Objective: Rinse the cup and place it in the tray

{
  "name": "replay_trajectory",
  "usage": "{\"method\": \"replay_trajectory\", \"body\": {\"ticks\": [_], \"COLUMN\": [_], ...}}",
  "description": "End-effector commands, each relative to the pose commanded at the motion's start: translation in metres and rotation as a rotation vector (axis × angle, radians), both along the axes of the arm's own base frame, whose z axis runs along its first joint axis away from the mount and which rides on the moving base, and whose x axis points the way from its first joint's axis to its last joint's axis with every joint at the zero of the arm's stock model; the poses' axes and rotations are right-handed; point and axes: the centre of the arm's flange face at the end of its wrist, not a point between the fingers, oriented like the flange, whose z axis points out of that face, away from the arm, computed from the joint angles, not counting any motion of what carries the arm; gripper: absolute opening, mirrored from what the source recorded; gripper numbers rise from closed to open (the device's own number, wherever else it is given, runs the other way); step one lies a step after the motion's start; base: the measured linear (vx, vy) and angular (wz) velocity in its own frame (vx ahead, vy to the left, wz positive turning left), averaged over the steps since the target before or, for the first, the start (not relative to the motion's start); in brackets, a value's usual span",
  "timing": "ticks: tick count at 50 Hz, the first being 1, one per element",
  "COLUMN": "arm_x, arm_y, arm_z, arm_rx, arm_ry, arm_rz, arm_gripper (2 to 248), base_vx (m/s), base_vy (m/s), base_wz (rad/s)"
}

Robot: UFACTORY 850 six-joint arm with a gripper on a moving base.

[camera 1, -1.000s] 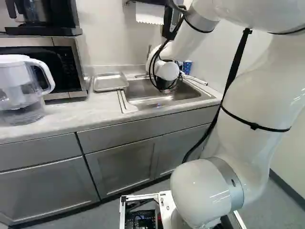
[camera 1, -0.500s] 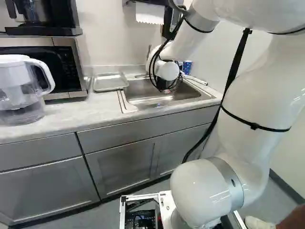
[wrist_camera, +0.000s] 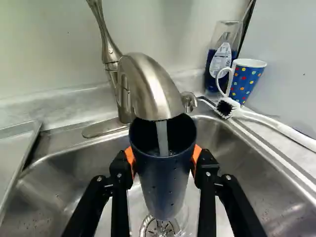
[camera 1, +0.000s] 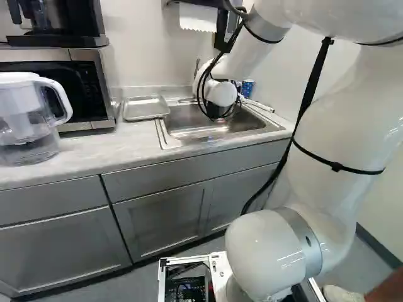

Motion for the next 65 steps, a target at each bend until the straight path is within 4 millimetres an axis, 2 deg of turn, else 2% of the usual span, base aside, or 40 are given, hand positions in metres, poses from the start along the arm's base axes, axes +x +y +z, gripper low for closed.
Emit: {"method": "replay_trajectory", "body": {"ticks": [65], "arm_x": [-0.0029], "arm_y": [-0.0001], "arm_z": [0.0000], "arm_rx": [0.000], "arm_ry": [0.000], "arm_rz": [0.000], "arm_gripper": [125], "base_vx": [0.000], "base_vy": [0.000], "base_wz": [0.000]}}
